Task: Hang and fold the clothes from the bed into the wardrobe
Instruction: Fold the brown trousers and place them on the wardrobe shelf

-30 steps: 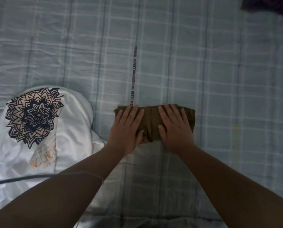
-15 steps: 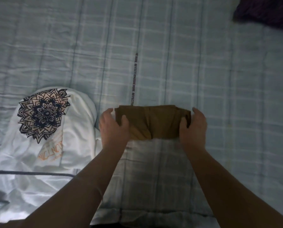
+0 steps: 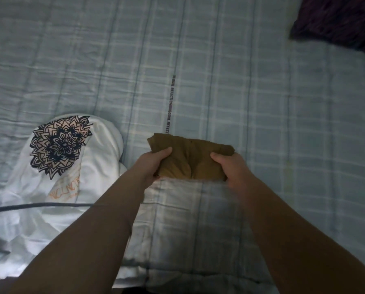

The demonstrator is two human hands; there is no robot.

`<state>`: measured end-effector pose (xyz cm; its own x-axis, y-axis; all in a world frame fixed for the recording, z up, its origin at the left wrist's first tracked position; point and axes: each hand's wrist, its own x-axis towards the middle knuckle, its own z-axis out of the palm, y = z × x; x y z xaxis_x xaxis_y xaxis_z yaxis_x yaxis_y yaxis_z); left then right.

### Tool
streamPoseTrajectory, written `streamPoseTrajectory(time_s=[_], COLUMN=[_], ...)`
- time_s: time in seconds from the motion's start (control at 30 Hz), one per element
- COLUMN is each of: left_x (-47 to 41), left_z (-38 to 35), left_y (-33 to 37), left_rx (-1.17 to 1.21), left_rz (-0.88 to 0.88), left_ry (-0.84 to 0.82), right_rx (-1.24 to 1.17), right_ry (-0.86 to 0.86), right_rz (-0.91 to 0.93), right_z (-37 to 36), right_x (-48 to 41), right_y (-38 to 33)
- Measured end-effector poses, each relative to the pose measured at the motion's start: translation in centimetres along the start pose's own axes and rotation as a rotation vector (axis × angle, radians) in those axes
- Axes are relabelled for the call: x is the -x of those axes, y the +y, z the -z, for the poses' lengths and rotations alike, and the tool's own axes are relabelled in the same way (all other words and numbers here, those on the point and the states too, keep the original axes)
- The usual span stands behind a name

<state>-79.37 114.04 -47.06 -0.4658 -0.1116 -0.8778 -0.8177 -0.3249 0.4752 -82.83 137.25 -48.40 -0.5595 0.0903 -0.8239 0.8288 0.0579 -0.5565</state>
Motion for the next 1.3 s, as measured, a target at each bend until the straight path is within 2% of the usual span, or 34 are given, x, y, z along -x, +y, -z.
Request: streamPoseTrajectory(time_s=[0.07, 0.13, 0.23, 0.43, 0.57, 0.73, 0.83, 0.9, 1.1, 1.3], left_x=[2.2, 5.0, 10.8, 24.2, 31.8, 39.3, 43.7, 46.9, 57.0, 66.1], left_z=[0.1, 0.6, 1.5, 5.0, 9.6, 20.5, 29.2, 35.4, 54.4, 66.3], left_y=[0.3, 0.9, 2.5, 6.1, 7.2, 5.8, 3.1, 0.7, -9.0, -17.4], left_rx=[0.08, 0.111, 0.146, 0.213, 0.283, 0.408, 0.475, 0.523, 0.628, 0.589], left_rz=[-0.018, -0.043, -0.117, -0.383, -0.542, -0.678, -0.745, -0.784, -0.815, -0.772], left_ry=[-0.069, -0.105, -0.17, -0.119, -0.086, 0.014, 0.128, 0.233, 0.614, 1.045], right_rx=[-0.164, -0.227, -0.216, -0.167, -0.15, -0.086, -0.019, 0.039, 0.226, 0.428], right_ry=[-0.084, -0.141, -0.219, -0.339, -0.518, -0.717, -0.809, -0.849, -0.978, -0.996], right_rz=[-0.044, -0.014, 0.069, 0.248, 0.274, 0.242, 0.187, 0.222, 0.494, 0.826], right_z=[0.5, 1.0, 1.4, -0.2, -4.7, -15.2, -23.5, -29.6, -48.5, -62.0], right_x=[1.6, 4.0, 9.3, 20.7, 27.3, 35.2, 40.8, 45.0, 59.1, 71.5], right_y=[-0.2, -1.1, -3.4, -9.5, -11.8, -11.7, -10.0, -8.1, 0.7, 8.9])
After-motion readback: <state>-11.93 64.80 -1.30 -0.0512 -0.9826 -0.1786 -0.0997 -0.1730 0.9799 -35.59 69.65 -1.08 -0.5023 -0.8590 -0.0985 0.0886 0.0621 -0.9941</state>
